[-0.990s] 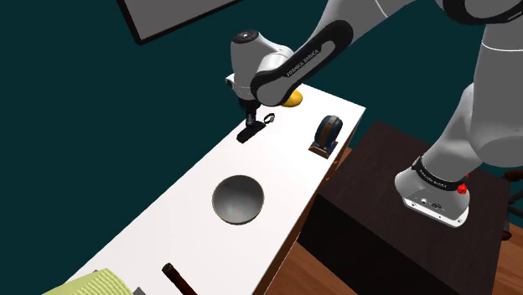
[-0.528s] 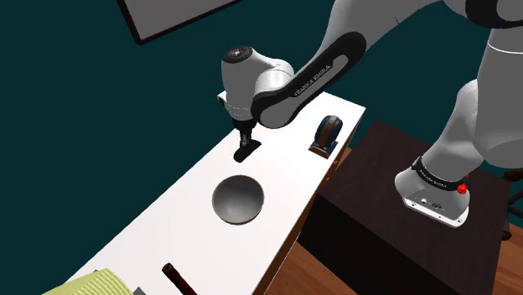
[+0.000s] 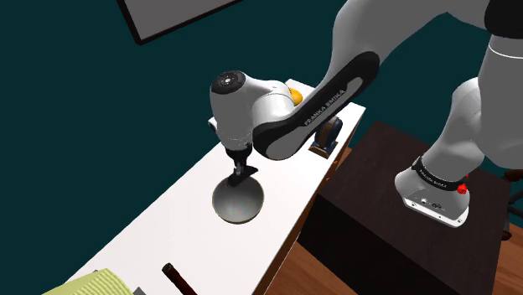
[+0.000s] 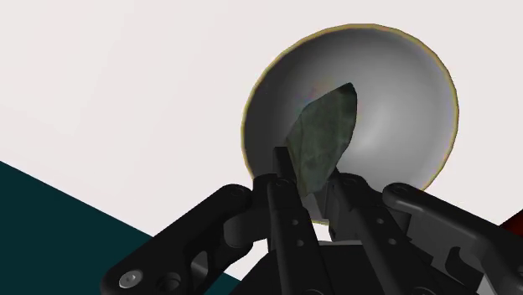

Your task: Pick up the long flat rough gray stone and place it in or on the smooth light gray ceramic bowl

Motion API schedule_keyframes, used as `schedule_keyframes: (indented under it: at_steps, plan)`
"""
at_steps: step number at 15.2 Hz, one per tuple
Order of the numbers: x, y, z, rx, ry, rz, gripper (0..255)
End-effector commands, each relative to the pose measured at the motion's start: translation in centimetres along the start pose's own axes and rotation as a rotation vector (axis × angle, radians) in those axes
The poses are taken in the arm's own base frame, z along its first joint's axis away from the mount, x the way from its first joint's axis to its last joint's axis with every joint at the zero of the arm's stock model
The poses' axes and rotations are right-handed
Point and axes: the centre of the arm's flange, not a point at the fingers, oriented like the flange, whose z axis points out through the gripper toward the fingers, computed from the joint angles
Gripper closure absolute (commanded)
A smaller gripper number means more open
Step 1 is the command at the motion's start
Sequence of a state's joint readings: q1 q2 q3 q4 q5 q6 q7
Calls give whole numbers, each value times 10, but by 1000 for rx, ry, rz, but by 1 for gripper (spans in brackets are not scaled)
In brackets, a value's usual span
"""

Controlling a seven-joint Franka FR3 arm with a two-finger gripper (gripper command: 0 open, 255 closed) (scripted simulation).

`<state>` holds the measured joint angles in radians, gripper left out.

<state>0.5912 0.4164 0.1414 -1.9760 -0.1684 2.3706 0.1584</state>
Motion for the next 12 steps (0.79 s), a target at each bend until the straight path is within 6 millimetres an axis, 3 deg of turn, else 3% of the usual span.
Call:
schedule_keyframes:
  at_steps: [1, 2, 12]
  plan:
    - [2, -27, -4, 0, 0, 2, 255]
    - [3, -45, -5, 0, 0, 2, 255]
    - [4, -48, 48, 0, 0, 2, 255]
